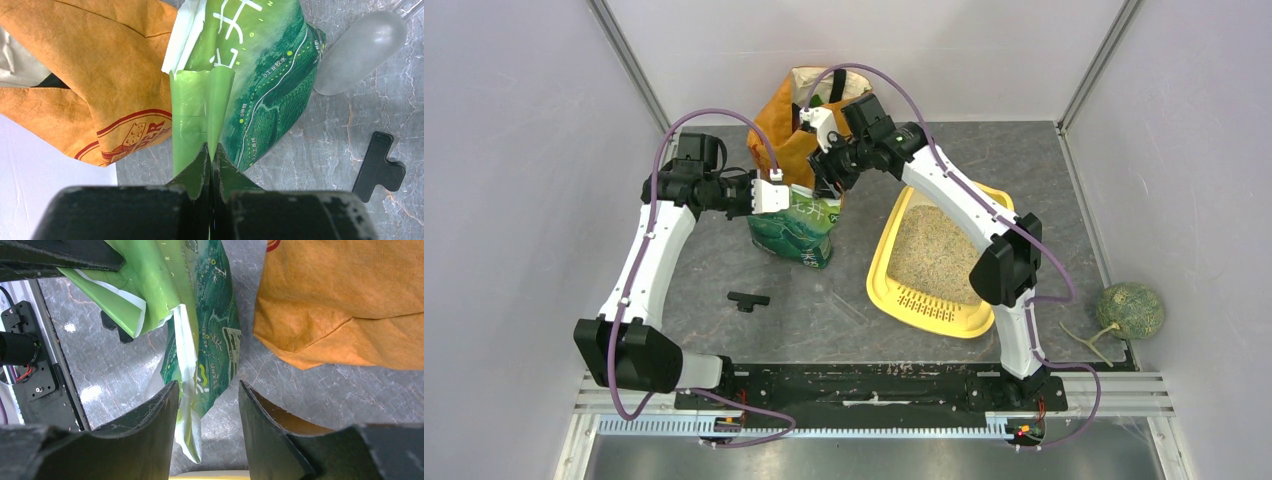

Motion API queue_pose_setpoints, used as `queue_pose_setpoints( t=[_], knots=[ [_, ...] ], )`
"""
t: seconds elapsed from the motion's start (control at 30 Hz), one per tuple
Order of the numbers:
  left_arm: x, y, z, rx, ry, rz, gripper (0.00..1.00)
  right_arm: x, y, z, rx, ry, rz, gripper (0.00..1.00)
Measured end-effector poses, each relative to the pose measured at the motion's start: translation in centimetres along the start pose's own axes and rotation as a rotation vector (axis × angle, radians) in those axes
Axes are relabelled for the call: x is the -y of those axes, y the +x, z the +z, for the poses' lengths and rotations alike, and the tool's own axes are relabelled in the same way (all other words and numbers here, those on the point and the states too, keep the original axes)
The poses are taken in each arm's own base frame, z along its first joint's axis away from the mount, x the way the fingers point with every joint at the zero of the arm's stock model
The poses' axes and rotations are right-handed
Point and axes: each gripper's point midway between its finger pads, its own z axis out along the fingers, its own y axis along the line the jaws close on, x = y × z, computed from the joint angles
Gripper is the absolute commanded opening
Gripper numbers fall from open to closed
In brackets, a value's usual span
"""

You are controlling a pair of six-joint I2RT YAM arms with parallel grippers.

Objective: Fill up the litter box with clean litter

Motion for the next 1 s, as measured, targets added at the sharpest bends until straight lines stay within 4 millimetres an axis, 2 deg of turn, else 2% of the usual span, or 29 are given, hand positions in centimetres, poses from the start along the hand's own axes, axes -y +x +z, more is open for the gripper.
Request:
queue_pose_setpoints(
  t=[0.37, 0.53, 0.73, 1.0],
  knots=[
    [-0.1, 0.0, 0.0, 0.000, -0.002, 0.001, 0.02, 0.2, -1.6, -0.1, 0.042, 0.003, -0.019, 0.48],
    [-0.1, -0.1, -0.1, 0.001, -0.003, 0.003, 0.02, 0.5, -0.9, 0.7, 0.023, 0.007, -0.027, 0.45],
    [-0.1, -0.2, -0.1, 0.006, -0.003, 0.003, 0.02, 1.0, -0.6, 1.1, 0.011, 0.030, -0.046, 0.36],
    [-0.1, -0.3, -0.1, 0.011, -0.002, 0.003, 0.02, 1.6, -0.5, 1.2, -0.002, 0.075, -0.078, 0.33]
  ],
)
